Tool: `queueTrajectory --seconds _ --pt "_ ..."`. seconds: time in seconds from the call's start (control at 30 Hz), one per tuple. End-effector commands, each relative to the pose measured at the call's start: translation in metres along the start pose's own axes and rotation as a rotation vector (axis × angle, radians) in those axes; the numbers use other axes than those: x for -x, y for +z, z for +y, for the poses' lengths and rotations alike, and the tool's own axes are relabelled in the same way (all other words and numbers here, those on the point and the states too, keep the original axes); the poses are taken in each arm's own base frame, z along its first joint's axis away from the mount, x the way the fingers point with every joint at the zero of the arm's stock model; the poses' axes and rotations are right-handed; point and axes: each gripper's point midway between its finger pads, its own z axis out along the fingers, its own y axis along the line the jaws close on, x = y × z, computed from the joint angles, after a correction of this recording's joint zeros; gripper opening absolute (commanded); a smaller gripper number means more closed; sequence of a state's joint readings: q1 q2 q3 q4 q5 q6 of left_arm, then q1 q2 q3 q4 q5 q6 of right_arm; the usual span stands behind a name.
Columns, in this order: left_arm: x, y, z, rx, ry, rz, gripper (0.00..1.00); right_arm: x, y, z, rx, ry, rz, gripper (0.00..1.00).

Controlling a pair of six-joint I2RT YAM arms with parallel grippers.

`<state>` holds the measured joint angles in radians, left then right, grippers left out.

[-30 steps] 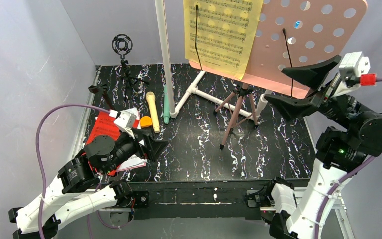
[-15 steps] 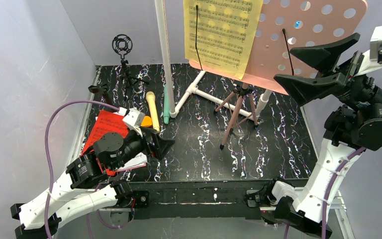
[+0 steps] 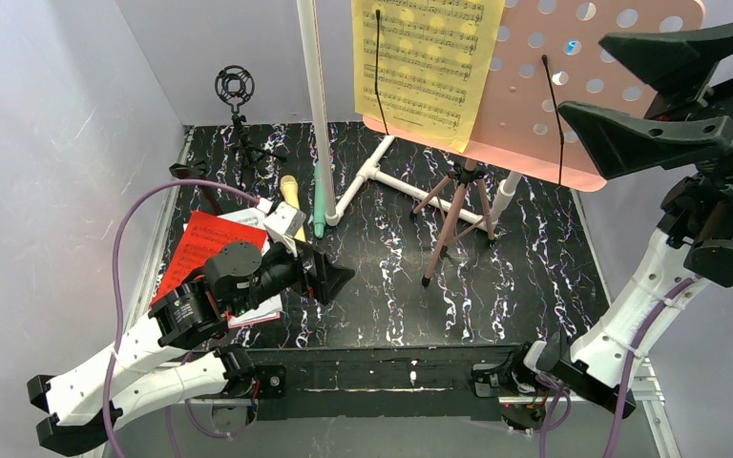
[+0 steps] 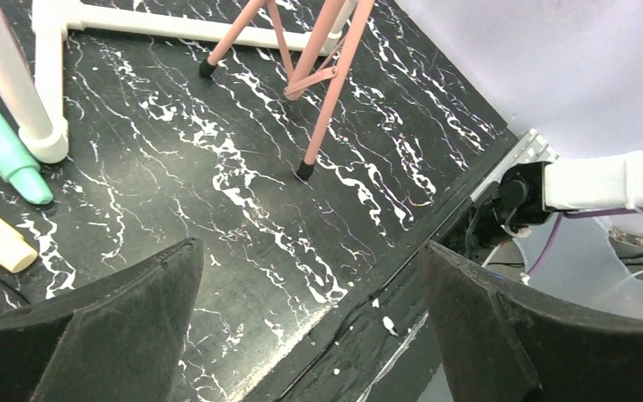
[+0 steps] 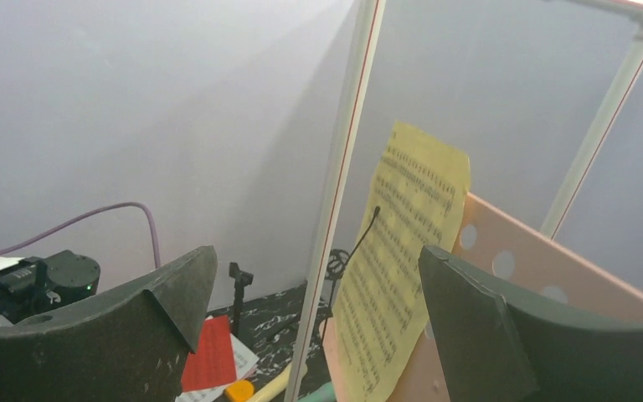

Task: Pack up the instrument practice props
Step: Pick up the sheet music from the music stand.

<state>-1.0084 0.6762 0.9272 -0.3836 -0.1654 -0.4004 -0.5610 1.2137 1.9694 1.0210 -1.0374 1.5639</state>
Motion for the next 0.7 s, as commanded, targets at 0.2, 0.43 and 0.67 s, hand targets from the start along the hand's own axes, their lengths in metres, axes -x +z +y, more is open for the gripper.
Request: queueTrajectory --seconds 0.2,0.43,0.67 --pt "0.015 -0.009 -0.026 -0.137 -0.010 -0.041 1.00 0.042 0.011 -0.006 0.059 -0.077 -0.130 1.00" --pt "0.008 0.003 -0.043 -0.210 -0.028 0.005 1.00 0.054 0.010 0.009 0.153 -0.185 -0.210 1.00" --pt "0.011 0.007 -0.046 -0.211 -0.028 0.012 1.00 0.090 0.013 -0.015 0.068 -0.196 -0.349 1.00"
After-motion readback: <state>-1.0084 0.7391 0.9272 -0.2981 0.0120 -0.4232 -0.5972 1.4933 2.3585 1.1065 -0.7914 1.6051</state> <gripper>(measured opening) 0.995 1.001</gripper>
